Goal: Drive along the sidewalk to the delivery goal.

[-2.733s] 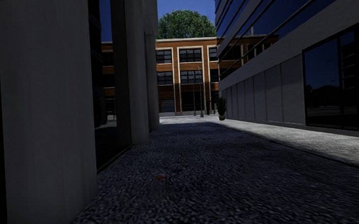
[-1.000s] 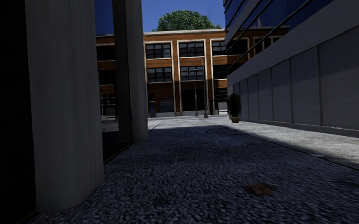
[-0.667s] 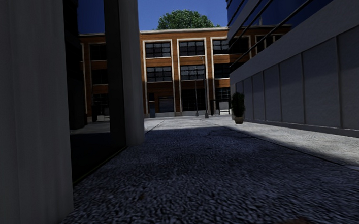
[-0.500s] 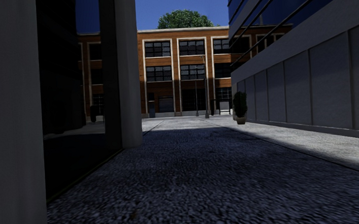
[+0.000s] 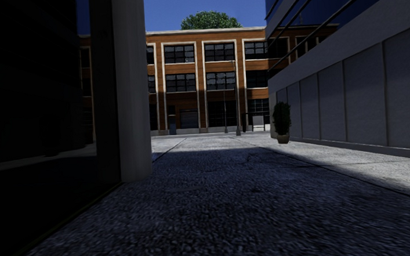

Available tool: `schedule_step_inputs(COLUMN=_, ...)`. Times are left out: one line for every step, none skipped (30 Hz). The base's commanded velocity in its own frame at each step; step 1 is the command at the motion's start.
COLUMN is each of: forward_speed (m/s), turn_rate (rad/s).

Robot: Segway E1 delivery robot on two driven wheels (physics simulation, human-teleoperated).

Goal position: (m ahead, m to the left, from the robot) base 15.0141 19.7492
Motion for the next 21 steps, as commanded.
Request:
schedule_step_inputs(forward_speed=2.00, turn_rate=0.00)
schedule_step_inputs(forward_speed=2.00, turn_rate=0.00)
schedule_step_inputs(forward_speed=2.00, turn_rate=0.00)
schedule_step_inputs(forward_speed=2.00, turn_rate=0.00)
schedule_step_inputs(forward_speed=2.00, turn_rate=0.00)
schedule_step_inputs(forward_speed=2.00, turn_rate=0.00)
schedule_step_inputs(forward_speed=2.00, turn_rate=0.00)
schedule_step_inputs(forward_speed=2.00, turn_rate=0.00)
schedule_step_inputs(forward_speed=2.00, turn_rate=0.00)
schedule_step_inputs(forward_speed=2.00, turn_rate=0.00)
schedule_step_inputs(forward_speed=2.00, turn_rate=0.00)
schedule_step_inputs(forward_speed=2.00, turn_rate=0.00)
schedule_step_inputs(forward_speed=2.00, turn_rate=0.00)
schedule_step_inputs(forward_speed=2.00, turn_rate=0.00)
schedule_step_inputs(forward_speed=2.00, turn_rate=0.00)
schedule_step_inputs(forward_speed=2.00, turn_rate=0.00)
schedule_step_inputs(forward_speed=2.00, turn_rate=0.00)
schedule_step_inputs(forward_speed=2.00, turn_rate=0.00)
schedule_step_inputs(forward_speed=2.00, turn_rate=0.00)
schedule_step_inputs(forward_speed=2.00, turn_rate=0.00)
schedule_step_inputs(forward_speed=2.00, turn_rate=0.00)
